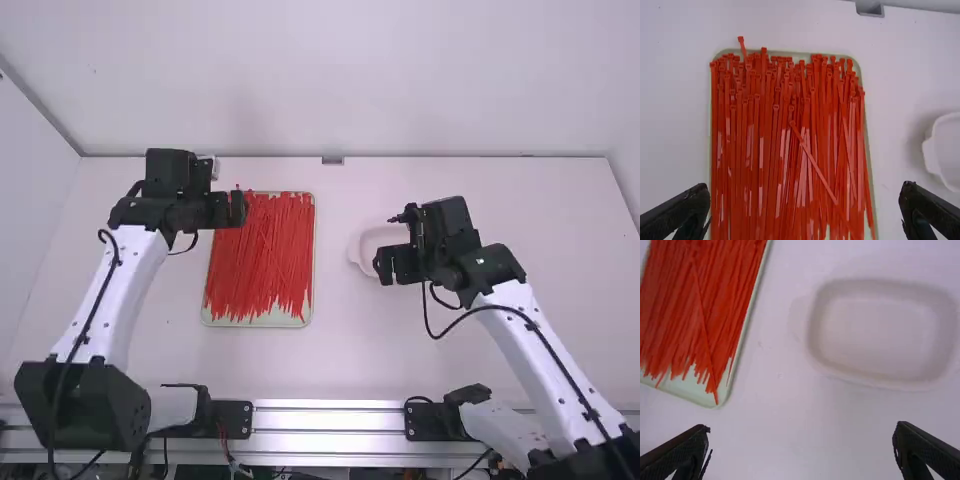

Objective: Fasten the cable tie

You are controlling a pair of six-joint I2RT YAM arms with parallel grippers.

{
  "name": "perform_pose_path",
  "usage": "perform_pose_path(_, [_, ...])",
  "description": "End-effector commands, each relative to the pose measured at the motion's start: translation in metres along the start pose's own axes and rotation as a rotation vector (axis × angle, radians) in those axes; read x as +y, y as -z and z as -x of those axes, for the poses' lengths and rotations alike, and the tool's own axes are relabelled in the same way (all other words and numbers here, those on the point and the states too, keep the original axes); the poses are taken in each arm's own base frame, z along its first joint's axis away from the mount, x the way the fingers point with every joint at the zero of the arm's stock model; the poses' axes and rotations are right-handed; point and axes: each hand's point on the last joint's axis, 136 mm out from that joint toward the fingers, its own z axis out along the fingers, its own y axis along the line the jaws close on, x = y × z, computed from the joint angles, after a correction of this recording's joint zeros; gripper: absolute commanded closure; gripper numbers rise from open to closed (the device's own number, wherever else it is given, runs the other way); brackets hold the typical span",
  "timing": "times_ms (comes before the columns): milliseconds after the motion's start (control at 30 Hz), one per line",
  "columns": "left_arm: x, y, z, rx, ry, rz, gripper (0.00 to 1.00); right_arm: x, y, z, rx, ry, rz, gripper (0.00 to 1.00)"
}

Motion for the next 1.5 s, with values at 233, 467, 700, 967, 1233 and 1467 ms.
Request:
perform_pose_path(233, [0.010, -0.058, 0.044, 0.052, 0.007, -0.002, 0.01, 0.007, 0.026, 0.010, -0.075, 0.009, 0.015, 0.02])
perform_pose_path(467, [0.021, -0.108, 0.050, 0.069, 0.014, -0.006, 0.01, 0.006, 0.022, 0.004, -0.041, -0.014, 0.011, 0.02])
perform_pose_path(700, [0.016, -0.151, 0.049, 0.057, -0.023, -0.017, 0.00, 0.004, 0.014, 0.003, -0.014, -0.028, 0.008, 0.02])
perform_pose_path(967, [0.007, -0.190, 0.051, 0.015, -0.083, 0.001, 0.32, 0.003, 0.010, 0.001, 0.002, -0.032, 0.006, 0.02])
perform_pose_path(1233, [0.011, -0.215, 0.051, -0.014, -0.097, 0.061, 0.44, 0.003, 0.010, 0.000, 0.009, -0.033, 0.005, 0.02])
perform_pose_path(1467, [0.022, -0.232, 0.039, 0.017, -0.088, 0.076, 0.47, 0.002, 0.010, 0.000, 0.007, -0.036, 0.003, 0.02])
